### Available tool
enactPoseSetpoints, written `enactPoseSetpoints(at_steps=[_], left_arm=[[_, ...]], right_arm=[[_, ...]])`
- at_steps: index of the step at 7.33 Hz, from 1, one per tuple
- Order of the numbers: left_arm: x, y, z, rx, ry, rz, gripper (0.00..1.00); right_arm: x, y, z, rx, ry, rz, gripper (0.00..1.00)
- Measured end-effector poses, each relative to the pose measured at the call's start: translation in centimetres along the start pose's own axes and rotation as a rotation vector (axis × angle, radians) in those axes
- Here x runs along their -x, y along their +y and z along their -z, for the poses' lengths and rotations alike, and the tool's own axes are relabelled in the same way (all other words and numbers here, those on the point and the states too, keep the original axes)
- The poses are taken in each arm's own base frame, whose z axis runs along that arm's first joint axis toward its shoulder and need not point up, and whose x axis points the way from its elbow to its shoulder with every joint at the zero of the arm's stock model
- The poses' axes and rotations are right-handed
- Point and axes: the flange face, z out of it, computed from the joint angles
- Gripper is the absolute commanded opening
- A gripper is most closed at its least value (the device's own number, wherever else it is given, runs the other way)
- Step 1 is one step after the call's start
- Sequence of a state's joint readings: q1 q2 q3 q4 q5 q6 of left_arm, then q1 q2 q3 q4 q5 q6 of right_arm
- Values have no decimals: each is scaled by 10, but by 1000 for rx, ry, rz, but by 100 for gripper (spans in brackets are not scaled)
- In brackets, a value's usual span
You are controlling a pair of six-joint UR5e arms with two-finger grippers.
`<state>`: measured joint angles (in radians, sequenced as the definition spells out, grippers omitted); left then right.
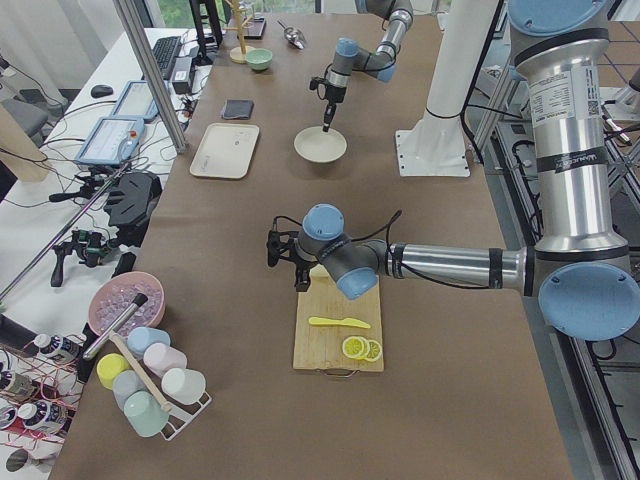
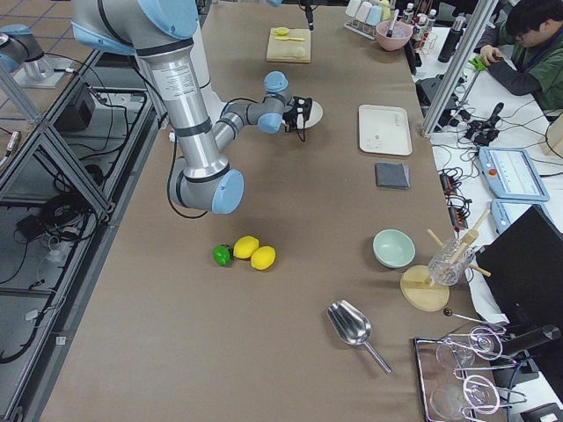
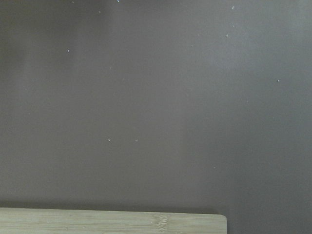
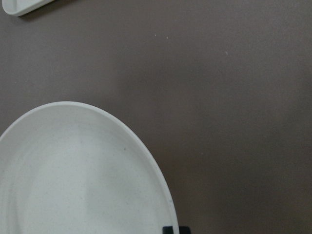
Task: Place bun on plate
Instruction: 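Drag the white plate with the right gripper toward the table centre, release, then grasp the cream bun with the left gripper while the right gripper lifts away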
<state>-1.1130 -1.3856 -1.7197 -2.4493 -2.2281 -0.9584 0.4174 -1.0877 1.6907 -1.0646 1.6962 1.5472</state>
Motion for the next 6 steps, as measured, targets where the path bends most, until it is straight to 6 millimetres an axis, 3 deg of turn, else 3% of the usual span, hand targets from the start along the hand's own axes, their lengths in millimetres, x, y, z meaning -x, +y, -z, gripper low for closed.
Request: enactPoseSetpoints(at_steps=[1,2,3,6], left_arm=[[-4,4,-5,11,0,-9,98],[-7,7,-9,21,1,-17,98],[-11,10,-14,32,3,-24,98],[-22,21,-26,66,8,-50,98]], right_arm=[[-4,1,-8,2,16,-1,0],[-6,1,-13,2,25,-2,43],[-8,-1,-14,2,28,-12,99],[-7,-15,-9,-14,24,-67,100]])
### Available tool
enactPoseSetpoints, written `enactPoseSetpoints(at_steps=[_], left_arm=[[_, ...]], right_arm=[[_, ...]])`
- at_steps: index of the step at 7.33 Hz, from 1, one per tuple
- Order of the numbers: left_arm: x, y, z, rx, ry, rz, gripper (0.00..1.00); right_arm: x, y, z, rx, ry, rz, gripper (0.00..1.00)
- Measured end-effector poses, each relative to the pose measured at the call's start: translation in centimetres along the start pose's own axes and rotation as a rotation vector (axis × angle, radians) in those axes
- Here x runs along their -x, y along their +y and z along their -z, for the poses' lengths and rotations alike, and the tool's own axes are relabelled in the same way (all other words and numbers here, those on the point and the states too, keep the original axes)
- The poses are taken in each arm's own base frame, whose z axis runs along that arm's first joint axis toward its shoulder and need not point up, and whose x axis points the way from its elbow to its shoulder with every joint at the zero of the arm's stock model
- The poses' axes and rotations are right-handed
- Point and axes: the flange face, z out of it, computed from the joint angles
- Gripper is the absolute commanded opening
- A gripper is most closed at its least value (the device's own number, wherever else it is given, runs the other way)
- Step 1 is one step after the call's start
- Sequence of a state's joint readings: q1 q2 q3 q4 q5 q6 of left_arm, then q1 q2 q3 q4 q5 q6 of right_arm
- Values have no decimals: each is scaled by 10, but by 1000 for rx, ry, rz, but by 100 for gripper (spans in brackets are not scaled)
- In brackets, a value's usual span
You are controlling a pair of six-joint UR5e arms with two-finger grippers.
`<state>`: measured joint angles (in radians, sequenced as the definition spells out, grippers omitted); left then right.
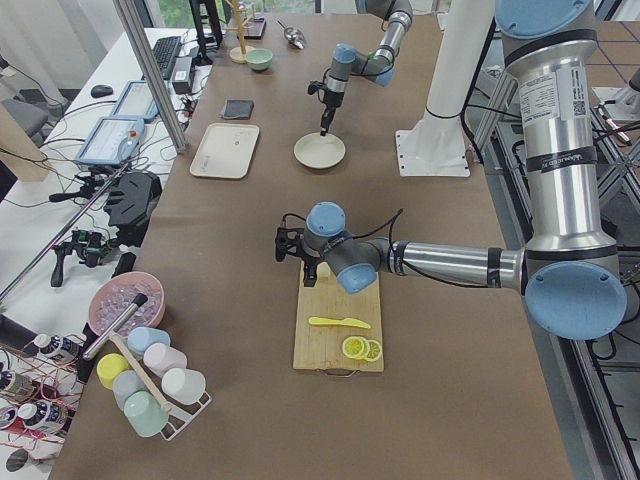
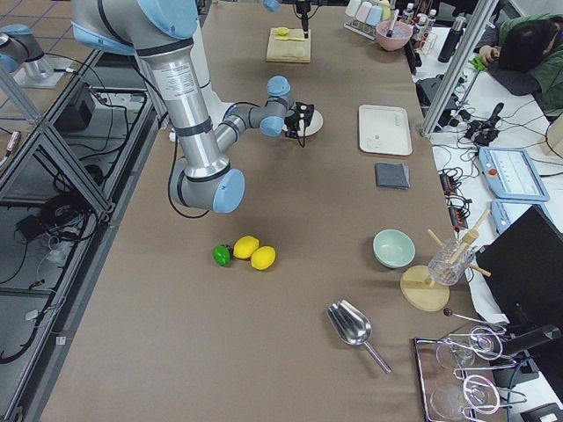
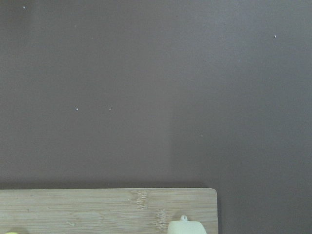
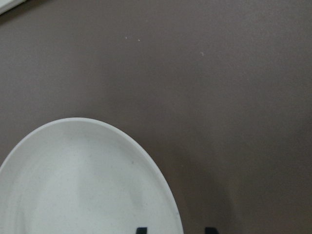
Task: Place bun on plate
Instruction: 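Grasp the cream bun with the left gripper while the right gripper lifts away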
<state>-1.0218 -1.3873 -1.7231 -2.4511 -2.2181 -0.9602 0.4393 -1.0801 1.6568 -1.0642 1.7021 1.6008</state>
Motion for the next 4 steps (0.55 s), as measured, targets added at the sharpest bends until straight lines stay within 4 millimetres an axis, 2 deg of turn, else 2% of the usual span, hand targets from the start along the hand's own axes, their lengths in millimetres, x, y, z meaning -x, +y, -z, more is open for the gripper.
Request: enactPoseSetpoints(at_steps=[2,4], left_arm=[[-11,13,-18,-2,-32,-23,98],[-21,38,-31,-12,-77,-44,98]], right_arm=[[3,-39,25,16,-15,-30,100],[3,-75,61,42,34,-30,100]])
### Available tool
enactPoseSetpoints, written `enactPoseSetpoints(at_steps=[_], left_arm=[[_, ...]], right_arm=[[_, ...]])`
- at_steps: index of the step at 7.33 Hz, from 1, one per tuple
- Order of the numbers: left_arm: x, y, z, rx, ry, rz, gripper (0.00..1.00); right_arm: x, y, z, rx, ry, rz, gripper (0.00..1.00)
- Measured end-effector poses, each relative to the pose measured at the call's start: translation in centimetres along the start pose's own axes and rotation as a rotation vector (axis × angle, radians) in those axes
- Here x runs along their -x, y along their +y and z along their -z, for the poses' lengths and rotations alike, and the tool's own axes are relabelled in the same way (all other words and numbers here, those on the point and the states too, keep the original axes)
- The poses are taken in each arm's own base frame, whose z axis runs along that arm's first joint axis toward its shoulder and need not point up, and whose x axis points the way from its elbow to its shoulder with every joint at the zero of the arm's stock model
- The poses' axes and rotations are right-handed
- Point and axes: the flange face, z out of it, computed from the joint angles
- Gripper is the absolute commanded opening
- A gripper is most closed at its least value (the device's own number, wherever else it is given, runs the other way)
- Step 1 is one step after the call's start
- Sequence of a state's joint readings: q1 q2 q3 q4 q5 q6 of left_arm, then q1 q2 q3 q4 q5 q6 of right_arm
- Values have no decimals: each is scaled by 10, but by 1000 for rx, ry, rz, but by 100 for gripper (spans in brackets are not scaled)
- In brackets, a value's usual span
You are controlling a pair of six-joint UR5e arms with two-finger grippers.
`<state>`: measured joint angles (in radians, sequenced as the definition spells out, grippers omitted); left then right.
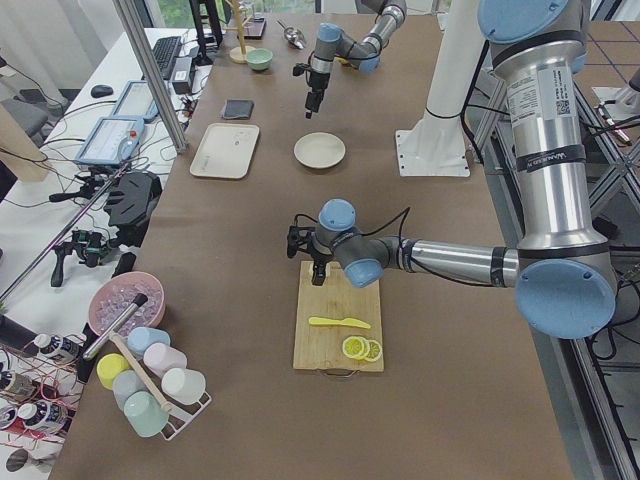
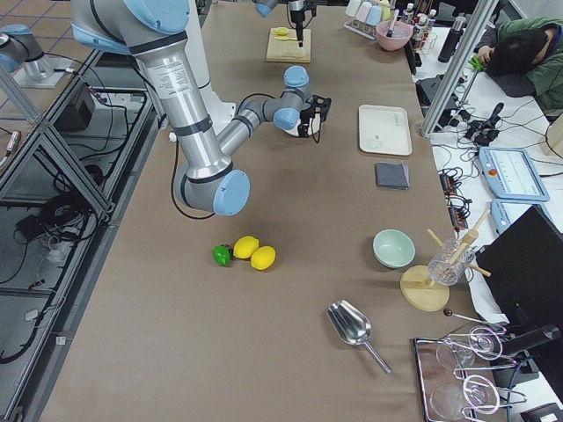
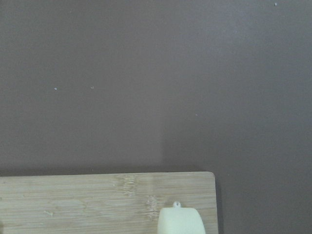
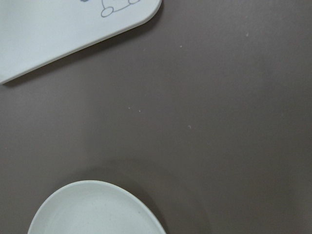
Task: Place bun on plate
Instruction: 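Grasp the cream bun with the left gripper while the right gripper lifts away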
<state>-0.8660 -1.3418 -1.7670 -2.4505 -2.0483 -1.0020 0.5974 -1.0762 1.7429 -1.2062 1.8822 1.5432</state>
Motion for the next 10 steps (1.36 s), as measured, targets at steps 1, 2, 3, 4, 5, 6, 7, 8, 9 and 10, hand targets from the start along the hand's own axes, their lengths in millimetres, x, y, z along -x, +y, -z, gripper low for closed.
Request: enactPoseSetpoints(at_steps=[1,2,3,4,5,6,7,8,9,10], left_arm=[[-3,10,-2,4,-11,-12,97],[-7,17,-6,6,-19,-27,93],[-12,20,-11,7,-22,-40,84],[-16,21,-15,8,-21,-48,76],[-21,18,-18,8,-18,-56,73],[-26,14,-24,7,-16,-61,73],[-27,10,-30,8,-18,-64,73],[-26,9,-34,11,-22,-75,66],[-23,9,-36,14,-27,-94,51],[-20,9,-35,16,-29,-105,29]], right_arm=[[-2,-9,14,7,31,9,100],[-5,-19,25,15,48,10,100],[-8,-27,31,19,55,8,100],[-11,-33,35,20,62,7,100],[-14,-39,39,23,68,4,100],[-18,-44,42,28,72,0,100],[-20,-48,43,30,74,-2,100],[-21,-50,44,31,75,4,100],[-22,-52,44,30,78,12,100],[-23,-54,44,29,80,16,100]])
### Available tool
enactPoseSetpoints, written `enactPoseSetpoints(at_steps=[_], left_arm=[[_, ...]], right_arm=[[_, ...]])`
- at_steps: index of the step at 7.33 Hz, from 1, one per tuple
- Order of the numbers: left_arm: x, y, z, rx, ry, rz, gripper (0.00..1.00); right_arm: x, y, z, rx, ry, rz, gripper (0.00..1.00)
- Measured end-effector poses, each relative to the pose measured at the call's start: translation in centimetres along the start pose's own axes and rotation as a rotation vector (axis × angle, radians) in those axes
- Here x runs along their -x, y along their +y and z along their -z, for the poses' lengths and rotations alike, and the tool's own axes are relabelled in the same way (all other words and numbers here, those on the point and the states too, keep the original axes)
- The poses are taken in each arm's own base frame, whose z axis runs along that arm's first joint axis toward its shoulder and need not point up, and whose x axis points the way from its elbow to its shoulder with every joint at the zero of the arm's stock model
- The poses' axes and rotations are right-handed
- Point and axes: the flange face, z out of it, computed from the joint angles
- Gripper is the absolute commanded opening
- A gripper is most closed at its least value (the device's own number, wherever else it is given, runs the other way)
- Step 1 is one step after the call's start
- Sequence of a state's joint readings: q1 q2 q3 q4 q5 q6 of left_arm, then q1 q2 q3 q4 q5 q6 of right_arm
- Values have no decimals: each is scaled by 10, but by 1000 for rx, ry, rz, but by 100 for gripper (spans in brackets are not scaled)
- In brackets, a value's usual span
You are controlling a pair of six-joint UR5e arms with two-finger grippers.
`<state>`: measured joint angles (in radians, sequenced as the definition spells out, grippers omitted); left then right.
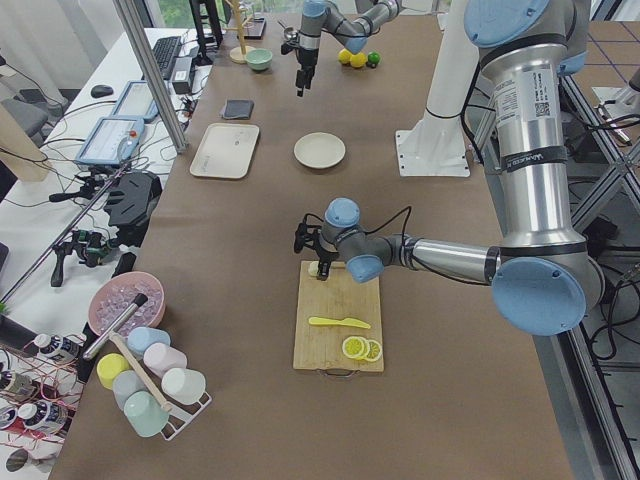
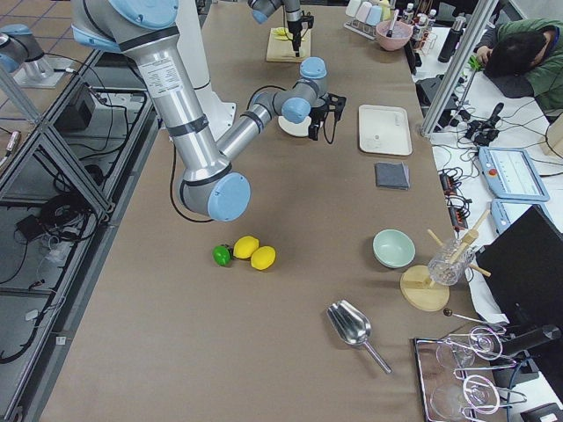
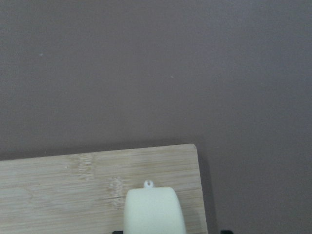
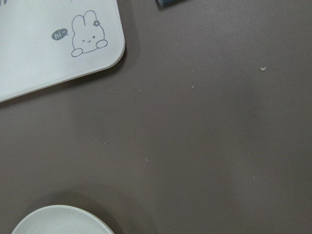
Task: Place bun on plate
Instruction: 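Grasp the cream bun with the left gripper while the right gripper lifts away, then lift the bun with the left gripper while the right arm withdraws to rest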
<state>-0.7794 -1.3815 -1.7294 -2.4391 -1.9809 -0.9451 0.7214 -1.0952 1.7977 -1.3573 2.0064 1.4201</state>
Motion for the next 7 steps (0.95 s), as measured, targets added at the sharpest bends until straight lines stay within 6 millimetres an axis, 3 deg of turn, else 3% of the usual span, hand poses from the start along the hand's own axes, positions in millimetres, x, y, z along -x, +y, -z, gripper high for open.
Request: enactPoseSetpoints(at_steps=[1,2,5,7], left_arm=[[2,0,2,-1,-1,-4,7],[3,-1,4,-4,-1,-4,0],[9,-9,17,-31,3,10,0],[0,-23,37,-50,32,20,0]], right_arm=[[0,-1,0,-1,0,2,100],[0,-1,1,-2,-1,4,100],[1,-4,5,-7,-6,7,100],[-9,-23,17,-12,24,5,100]])
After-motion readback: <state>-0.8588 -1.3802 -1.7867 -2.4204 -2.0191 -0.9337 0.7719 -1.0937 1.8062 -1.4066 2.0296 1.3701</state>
